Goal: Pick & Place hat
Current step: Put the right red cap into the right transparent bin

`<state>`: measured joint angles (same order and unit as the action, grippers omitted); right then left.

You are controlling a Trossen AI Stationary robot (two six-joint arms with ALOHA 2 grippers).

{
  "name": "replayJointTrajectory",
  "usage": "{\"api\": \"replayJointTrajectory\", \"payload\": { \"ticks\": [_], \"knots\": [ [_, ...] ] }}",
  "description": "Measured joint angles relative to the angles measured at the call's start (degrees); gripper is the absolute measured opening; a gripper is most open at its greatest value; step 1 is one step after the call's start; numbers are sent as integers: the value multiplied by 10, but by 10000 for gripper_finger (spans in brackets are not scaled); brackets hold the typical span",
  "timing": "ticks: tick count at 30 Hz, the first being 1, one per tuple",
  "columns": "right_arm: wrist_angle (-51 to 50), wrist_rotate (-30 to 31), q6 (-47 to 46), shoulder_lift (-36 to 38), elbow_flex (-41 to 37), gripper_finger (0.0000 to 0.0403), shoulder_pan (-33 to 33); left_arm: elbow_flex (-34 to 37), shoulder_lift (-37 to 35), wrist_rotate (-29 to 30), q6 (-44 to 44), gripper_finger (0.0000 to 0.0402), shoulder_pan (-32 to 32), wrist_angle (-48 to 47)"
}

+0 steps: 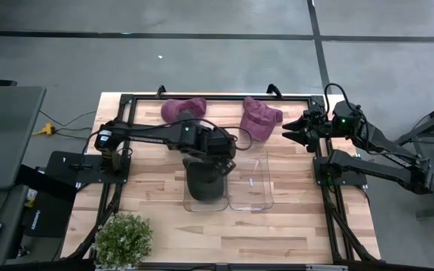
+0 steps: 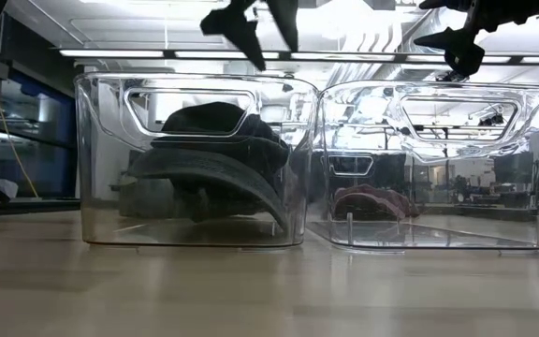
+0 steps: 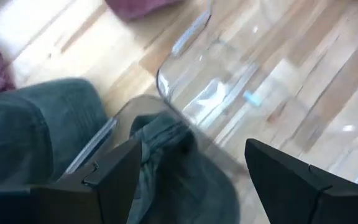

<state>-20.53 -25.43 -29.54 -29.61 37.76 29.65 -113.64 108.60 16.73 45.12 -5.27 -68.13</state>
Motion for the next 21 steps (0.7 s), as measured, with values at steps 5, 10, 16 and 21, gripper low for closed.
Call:
{"api": "replayJointTrajectory", "payload": {
  "ticks": [5,10,16,21],
  "knots": [
    [0,0,0,0,0,245,0,-34,0,6,5,278,0,7],
    [-2,0,0,0,0,245,0,-57,-13,6,8,278,0,16],
    [-4,0,4,0,0,245,0,-59,-36,11,24,278,0,25],
    [-8,13,0,-1,0,245,0,-57,-53,21,37,278,0,27]
  ]
}}
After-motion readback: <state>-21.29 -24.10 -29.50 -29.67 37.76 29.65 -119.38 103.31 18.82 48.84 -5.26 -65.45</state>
